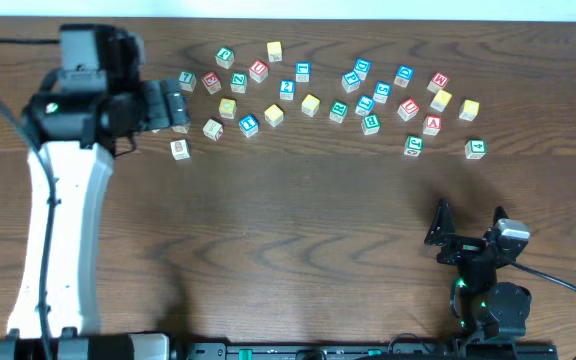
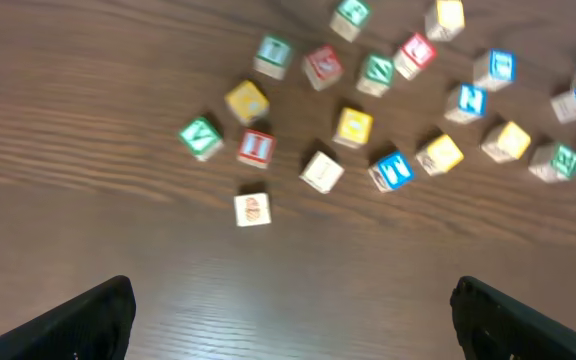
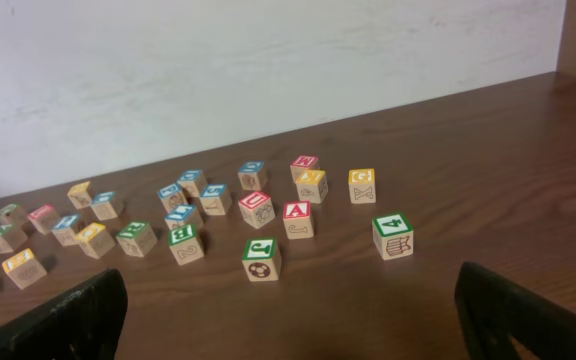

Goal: Spell out AI2
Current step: 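Raise both arms and move grippers over the block cluster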

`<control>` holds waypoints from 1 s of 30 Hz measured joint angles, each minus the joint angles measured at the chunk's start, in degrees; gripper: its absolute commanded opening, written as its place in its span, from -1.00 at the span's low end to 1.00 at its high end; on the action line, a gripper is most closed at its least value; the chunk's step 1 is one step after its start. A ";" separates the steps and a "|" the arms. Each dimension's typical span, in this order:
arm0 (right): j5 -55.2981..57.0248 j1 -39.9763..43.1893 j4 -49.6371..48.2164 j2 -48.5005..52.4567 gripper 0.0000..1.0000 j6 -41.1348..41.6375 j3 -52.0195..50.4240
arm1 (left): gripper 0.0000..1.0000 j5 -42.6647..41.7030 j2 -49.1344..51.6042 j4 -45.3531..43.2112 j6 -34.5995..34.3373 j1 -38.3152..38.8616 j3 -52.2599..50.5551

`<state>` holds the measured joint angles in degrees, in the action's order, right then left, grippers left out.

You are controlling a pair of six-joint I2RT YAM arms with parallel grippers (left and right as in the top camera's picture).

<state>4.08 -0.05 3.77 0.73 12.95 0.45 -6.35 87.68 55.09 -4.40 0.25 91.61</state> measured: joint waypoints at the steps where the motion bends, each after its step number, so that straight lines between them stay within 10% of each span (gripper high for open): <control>1: -0.02 0.00 0.02 0.00 0.98 0.00 0.00 | 0.99 0.00 0.81 0.02 0.00 0.74 0.04; 11: 0.24 0.00 -0.07 0.00 0.98 0.00 0.00 | 0.97 -1.40 6.99 1.14 -0.02 3.80 0.02; 16: -1.51 0.00 0.11 0.02 0.99 -0.50 0.00 | 0.52 -1.90 9.46 0.52 -0.61 3.93 0.02; 30: -6.99 0.00 11.26 21.97 0.99 -1.95 18.73 | 0.08 5.49 17.92 -1.68 -11.67 4.52 0.02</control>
<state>-2.92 -0.05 15.03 22.70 11.00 19.18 -0.86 105.60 53.41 -16.08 4.78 91.64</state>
